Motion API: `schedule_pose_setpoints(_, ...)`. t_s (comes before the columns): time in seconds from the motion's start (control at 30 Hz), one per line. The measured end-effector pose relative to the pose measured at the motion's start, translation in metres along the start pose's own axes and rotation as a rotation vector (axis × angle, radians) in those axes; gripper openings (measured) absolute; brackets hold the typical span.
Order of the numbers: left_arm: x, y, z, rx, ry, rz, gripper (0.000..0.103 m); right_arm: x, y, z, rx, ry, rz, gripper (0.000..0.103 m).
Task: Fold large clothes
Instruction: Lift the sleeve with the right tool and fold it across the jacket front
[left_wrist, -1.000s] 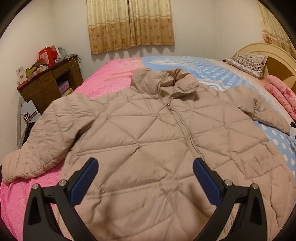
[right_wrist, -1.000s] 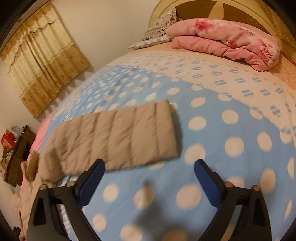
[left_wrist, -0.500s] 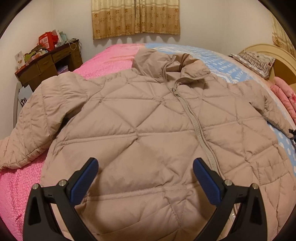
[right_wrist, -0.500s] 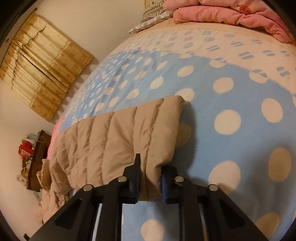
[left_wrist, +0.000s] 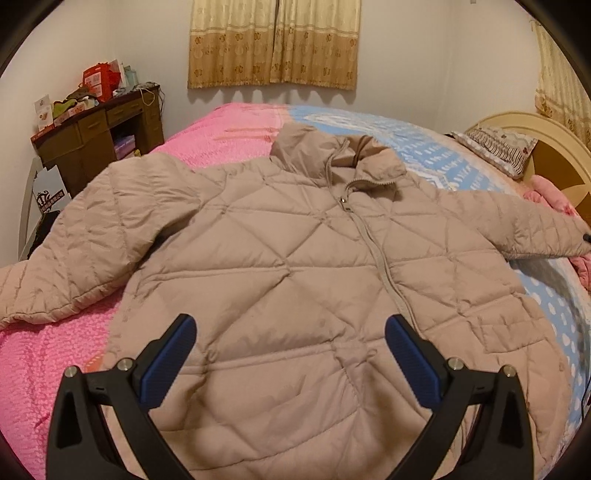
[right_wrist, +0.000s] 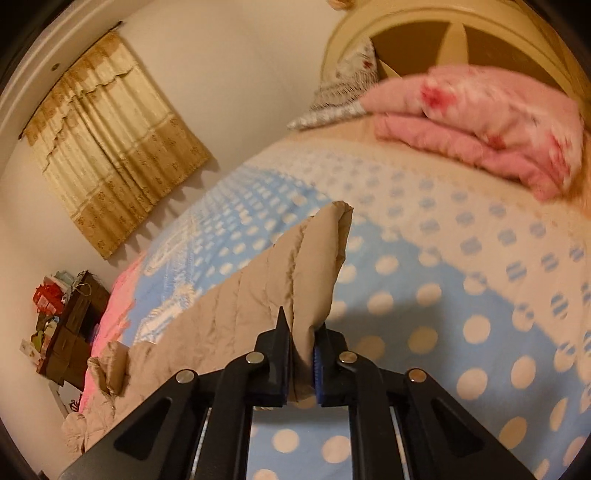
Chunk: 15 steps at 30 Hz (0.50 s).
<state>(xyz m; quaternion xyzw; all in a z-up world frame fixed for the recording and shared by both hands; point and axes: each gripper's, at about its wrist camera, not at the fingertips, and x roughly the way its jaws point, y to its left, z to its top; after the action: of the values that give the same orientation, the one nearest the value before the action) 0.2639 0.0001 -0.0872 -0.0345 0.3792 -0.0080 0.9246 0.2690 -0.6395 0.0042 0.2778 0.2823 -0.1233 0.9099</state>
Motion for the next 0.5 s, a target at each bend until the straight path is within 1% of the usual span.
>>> schedule_pose_setpoints(0.13, -0.005, 0.004, 0.002, -0.006, -0.016, -0.001, 0.103, -0.024, 0.039, 0.018, -0.077, -0.036, 0.028, 0.008)
schedule_pose_setpoints(0.27, -0.006, 0.005, 0.001, -0.013, -0.019, -0.011, 0.103, -0.049, 0.095, 0.027, -0.197, -0.071, 0.052, 0.008)
schedule_pose_setpoints(0.37, -0.007, 0.004, -0.001, -0.015, -0.018, -0.024, 0.103, -0.061, 0.138, 0.026, -0.275, -0.068, 0.093, 0.008)
schedule_pose_setpoints(0.5, -0.011, 0.005, -0.004, -0.022, -0.023, -0.043, 0.103, -0.075, 0.195, 0.014, -0.371, -0.052, 0.161, 0.008)
